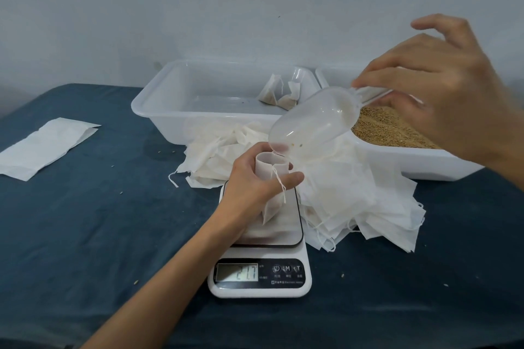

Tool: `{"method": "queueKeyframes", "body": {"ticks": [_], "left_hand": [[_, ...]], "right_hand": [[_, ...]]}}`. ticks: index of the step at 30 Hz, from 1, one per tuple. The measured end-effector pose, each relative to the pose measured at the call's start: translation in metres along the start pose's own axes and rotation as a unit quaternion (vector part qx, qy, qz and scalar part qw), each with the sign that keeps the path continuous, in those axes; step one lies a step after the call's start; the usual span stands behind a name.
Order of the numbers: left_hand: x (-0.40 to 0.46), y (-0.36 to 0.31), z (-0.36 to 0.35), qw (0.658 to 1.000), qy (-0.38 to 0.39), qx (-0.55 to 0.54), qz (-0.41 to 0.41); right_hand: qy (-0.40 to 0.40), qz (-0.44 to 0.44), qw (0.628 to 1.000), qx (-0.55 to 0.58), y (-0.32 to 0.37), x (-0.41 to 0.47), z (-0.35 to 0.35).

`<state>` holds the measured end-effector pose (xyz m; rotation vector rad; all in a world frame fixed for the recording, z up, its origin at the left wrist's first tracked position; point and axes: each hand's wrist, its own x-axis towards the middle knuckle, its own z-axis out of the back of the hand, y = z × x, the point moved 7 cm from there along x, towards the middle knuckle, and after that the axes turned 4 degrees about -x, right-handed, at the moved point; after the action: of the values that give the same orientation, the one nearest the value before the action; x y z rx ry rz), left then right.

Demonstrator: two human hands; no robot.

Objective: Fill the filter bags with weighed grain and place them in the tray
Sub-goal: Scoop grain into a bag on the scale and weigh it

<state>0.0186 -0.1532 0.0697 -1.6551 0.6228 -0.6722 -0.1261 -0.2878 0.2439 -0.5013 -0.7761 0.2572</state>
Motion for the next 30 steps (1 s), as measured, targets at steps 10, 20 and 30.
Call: {"method": "queueKeyframes", "body": {"ticks": [10,20,30], "left_hand": [[0.0,0.002,0.0,1.0,0.003,0.02,0.009],[0.002,0.007,0.002,0.999,0.005,0.022,0.037],[0.004,-0.01,-0.003,0.996,0.03,0.04,-0.069]], "right_hand": [[0.035,-0.153,0.983,0.093,-0.01,-0.022,-0.023],[0.099,-0.478,0.856,0.169,-0.094,-0.095,-0.071],[0.287,-0.575,0.758,0.113,-0.116,-0.163,-0.149]]}}
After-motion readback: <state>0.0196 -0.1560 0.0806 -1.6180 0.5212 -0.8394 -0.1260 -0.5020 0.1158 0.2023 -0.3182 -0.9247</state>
